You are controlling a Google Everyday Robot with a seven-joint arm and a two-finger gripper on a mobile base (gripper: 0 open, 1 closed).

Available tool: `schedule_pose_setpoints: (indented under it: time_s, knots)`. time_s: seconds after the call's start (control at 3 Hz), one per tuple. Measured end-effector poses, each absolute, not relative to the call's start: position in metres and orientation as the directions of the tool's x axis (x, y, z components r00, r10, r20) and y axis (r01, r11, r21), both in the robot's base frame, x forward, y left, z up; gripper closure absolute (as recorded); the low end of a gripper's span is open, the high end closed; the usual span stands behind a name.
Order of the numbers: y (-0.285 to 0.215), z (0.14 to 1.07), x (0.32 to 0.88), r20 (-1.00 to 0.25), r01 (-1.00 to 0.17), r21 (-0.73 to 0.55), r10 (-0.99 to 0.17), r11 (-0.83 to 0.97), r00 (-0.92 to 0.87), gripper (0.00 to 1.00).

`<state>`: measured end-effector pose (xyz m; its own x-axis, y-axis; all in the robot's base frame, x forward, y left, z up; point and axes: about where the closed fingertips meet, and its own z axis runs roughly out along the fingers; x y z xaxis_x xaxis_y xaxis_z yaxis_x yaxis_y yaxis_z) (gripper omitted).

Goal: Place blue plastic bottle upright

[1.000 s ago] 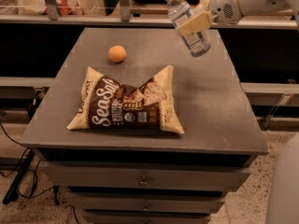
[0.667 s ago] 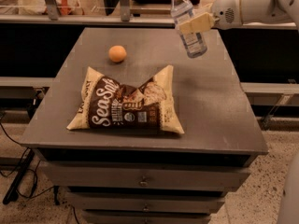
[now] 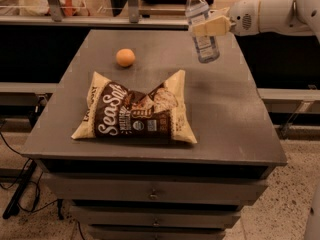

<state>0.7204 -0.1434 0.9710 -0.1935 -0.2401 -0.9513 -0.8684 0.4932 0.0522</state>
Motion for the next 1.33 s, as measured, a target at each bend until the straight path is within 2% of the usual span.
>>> schedule_pose_setpoints:
  time_s: [1.0,1.33]
  knots:
    - [-0.16,0.972,0.733,-0.993,-0.863,0.046,-0.071,0.503,-0.094,1.0]
    - [-0.168,0.964,0.734,-0.996,-0.86,0.032,-0.059,0.51,-0.072,1.0]
